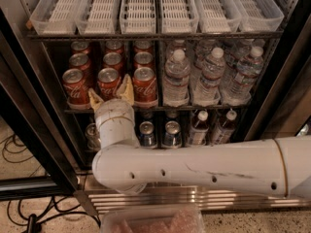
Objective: Pick coke can from middle shelf of fridge
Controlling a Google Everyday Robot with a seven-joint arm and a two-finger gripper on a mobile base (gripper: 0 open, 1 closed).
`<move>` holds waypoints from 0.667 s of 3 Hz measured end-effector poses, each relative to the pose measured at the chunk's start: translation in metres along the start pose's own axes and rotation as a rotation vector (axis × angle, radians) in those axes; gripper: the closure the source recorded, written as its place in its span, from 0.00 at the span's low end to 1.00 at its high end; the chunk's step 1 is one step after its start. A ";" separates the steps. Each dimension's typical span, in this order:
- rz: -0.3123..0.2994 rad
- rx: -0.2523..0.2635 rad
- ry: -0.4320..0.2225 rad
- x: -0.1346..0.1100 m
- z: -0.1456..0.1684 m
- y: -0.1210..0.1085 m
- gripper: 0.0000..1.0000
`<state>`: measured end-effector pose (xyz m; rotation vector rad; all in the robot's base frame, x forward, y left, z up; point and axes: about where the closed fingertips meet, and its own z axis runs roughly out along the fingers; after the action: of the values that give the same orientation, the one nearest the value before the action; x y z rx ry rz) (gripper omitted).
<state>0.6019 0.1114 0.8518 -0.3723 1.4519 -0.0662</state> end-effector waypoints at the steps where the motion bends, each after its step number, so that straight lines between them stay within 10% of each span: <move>1: 0.003 0.010 0.000 0.001 0.005 -0.002 0.36; 2: 0.008 0.008 0.011 0.005 0.007 -0.001 0.37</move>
Offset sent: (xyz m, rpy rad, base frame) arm 0.0121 0.0004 -0.0130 0.0101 0.0338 -0.0112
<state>0.6100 0.1105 0.8477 -0.3599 1.4637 -0.0681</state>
